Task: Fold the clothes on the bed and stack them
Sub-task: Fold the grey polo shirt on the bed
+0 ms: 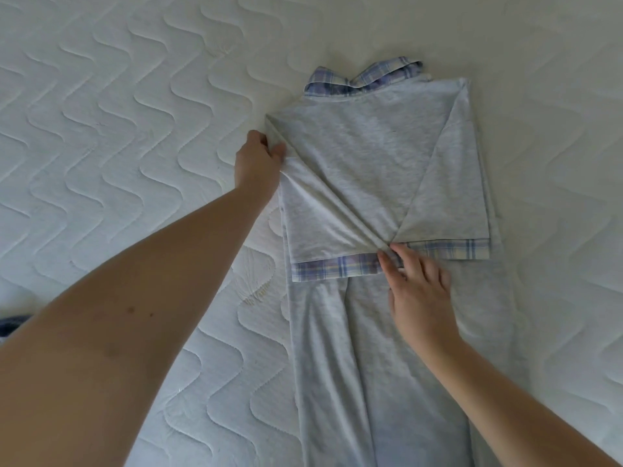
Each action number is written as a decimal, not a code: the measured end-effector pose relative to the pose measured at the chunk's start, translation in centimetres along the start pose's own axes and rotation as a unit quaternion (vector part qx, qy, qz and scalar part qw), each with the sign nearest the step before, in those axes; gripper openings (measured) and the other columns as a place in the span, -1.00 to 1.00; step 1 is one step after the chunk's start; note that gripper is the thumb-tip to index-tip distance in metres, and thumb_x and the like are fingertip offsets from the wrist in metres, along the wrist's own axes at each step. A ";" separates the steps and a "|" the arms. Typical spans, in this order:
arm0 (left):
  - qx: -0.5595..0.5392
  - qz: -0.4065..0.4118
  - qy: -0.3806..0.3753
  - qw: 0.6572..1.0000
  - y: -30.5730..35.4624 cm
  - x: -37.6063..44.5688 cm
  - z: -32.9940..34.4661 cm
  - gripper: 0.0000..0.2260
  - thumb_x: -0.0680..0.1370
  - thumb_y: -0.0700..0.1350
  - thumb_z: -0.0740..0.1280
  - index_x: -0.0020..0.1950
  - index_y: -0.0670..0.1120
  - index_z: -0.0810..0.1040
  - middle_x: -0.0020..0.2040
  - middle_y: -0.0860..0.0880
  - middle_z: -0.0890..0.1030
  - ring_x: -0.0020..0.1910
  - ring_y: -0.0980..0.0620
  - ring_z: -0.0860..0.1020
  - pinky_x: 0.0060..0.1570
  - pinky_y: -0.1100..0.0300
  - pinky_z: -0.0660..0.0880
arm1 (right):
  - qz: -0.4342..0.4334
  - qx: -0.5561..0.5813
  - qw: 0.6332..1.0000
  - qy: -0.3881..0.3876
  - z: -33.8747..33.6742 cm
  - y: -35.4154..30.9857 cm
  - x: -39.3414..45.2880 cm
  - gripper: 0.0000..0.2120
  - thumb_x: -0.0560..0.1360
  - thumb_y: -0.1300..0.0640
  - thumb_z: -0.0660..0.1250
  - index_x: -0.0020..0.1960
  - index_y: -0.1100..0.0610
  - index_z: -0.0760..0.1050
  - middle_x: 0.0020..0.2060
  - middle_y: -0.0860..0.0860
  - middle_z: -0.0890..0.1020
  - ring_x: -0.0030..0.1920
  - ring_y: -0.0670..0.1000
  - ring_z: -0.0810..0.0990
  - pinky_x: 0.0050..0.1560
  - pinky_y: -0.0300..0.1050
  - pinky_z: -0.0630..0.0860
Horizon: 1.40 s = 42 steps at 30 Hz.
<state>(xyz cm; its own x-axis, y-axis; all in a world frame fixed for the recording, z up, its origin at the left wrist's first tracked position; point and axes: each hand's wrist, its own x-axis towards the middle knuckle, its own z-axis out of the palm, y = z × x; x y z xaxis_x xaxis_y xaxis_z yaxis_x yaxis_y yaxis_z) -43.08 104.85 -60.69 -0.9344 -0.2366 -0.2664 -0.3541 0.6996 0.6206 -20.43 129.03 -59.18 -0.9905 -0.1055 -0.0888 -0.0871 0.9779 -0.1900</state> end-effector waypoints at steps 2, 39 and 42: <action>-0.026 -0.016 -0.006 1.000 -0.1 -0.2 0.2 -0.83 0.62 0.05 0.25 0.07 -0.03 0.42 -0.18 0.10 0.50 -0.24 0.12 0.50 -0.34 0.26 0.40 | 0.001 0.001 1.000 0.018 -0.1 -0.2 -0.6 -0.49 0.35 0.25 0.44 0.30 0.14 0.53 0.32 0.08 0.49 0.21 0.14 0.42 0.17 0.11 0.31; -0.158 -0.091 -0.125 0.975 1.3 8.2 -2.3 -0.82 0.48 -0.16 0.48 0.06 -0.04 0.61 -0.24 0.08 0.57 -0.24 0.14 0.50 -0.25 0.35 0.44 | -0.142 0.029 0.985 -0.092 3.2 -6.0 11.5 -0.43 0.67 -0.12 -0.07 0.58 0.15 -0.01 0.58 0.04 -0.03 0.57 -0.01 -0.11 0.54 0.03 0.02; -0.162 -0.108 -0.096 0.976 1.2 8.2 -2.0 -0.84 0.47 -0.16 0.49 0.02 -0.04 0.61 -0.21 0.06 0.60 -0.26 0.14 0.50 -0.31 0.38 0.44 | -0.140 0.022 0.986 -0.086 3.5 -5.9 11.3 -0.43 0.67 -0.11 -0.02 0.58 0.15 0.02 0.57 0.04 0.00 0.57 -0.01 -0.08 0.53 0.03 0.05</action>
<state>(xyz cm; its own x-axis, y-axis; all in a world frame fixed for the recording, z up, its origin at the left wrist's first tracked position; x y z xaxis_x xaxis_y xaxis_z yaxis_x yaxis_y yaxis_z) -51.22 102.41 -60.68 -0.8224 -0.2021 -0.5319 -0.5657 0.3901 0.7265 -30.73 121.45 -62.49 -0.8950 -0.4037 -0.1895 -0.3470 0.8973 -0.2727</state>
